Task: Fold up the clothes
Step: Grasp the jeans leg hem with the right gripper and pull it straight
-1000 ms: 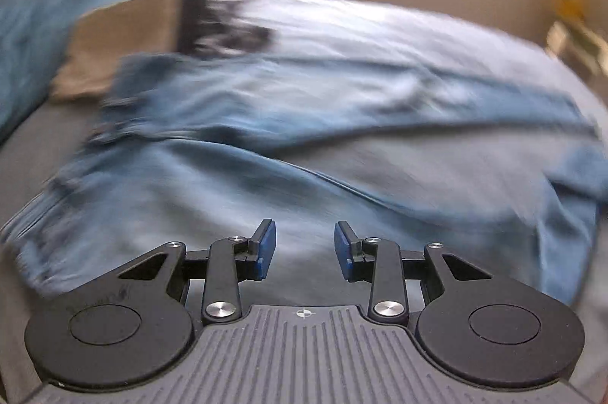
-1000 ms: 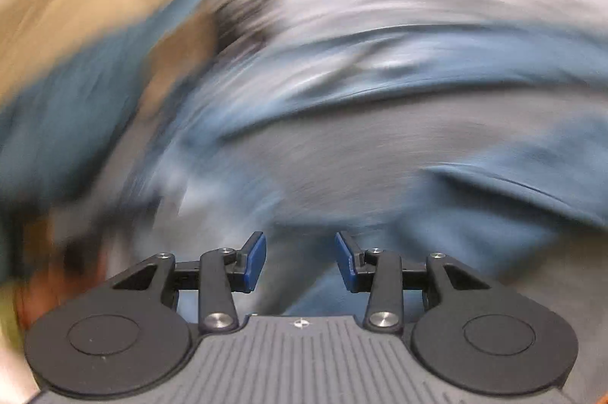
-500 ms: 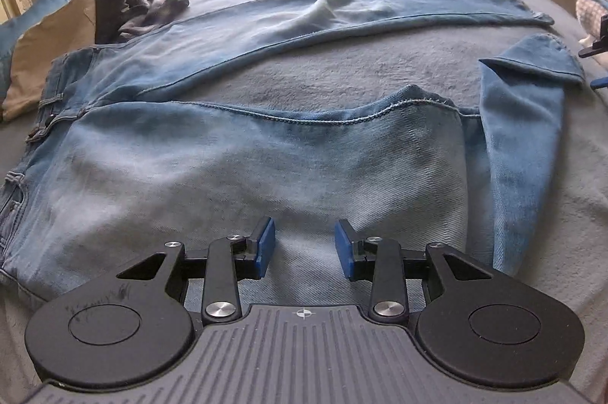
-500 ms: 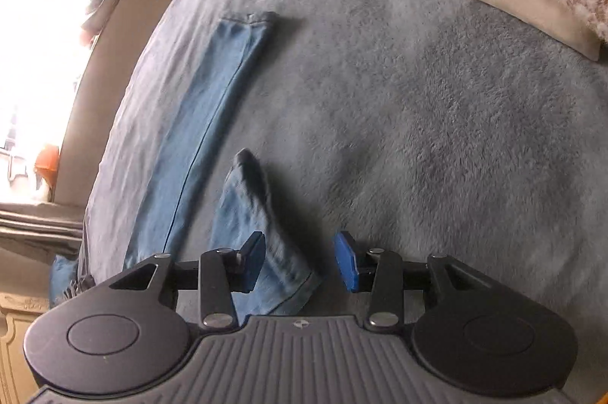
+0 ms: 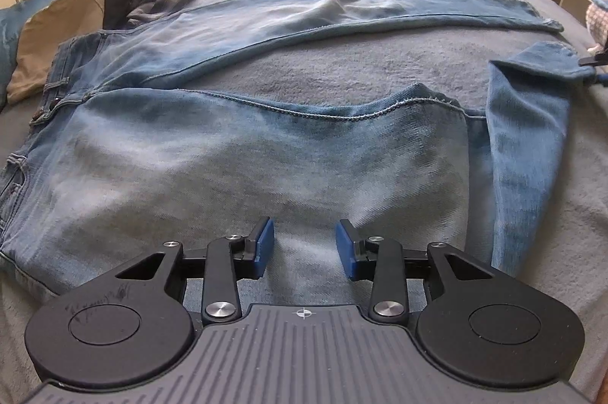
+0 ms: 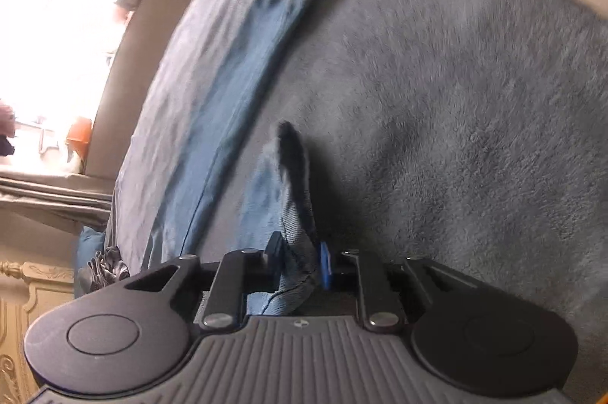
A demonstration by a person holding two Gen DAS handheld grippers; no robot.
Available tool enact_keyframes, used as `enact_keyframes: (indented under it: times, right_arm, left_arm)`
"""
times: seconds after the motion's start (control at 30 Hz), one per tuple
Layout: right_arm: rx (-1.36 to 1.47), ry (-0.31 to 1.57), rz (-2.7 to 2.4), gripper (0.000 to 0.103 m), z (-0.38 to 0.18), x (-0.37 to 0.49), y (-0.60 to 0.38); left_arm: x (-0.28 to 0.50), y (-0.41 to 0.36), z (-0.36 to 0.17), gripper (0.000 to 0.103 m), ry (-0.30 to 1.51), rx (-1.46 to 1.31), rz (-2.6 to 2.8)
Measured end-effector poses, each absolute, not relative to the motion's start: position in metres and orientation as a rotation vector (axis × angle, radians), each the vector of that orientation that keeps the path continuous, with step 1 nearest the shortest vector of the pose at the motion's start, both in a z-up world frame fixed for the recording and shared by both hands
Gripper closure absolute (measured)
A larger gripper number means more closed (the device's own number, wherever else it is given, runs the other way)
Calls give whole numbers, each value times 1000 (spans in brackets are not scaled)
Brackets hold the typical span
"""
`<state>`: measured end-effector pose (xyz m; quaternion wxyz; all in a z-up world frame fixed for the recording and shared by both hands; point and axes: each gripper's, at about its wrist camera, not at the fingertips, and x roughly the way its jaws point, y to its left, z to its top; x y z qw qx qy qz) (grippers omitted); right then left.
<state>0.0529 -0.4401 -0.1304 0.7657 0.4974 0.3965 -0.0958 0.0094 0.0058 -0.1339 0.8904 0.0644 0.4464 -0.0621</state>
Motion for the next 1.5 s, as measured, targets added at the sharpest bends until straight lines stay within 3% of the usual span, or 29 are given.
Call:
enact_keyframes:
  times: [0.23,0.47,0.77,1.07,1.23,1.33,1.5]
  right_arm:
    - [873,768,-173,89,-74,12,-432]
    - [708,797,-241,90,-42,-63,-453]
    - [687,972,-408,90,-76,-116,-486]
    - [678,887,-369,90,-58,-117,-486]
    - [723,1009,-451,85,-93,-118,-499]
    - [653,1029,-562,81,-105,-125,-505]
    - [344,963,-625,80,-77,-124,-482]
  left_arm:
    - [6,7,-133,67,930,137,-135]
    - [2,9,-134,66,929,144,-143]
    - [-2,8,-133,66,943,151,-138]
    - [-5,8,-131,66,960,157,-125]
    - [-5,8,-131,65,965,160,-121]
    - [-6,8,-130,65,969,162,-118]
    - [-6,8,-130,64,970,164,-113]
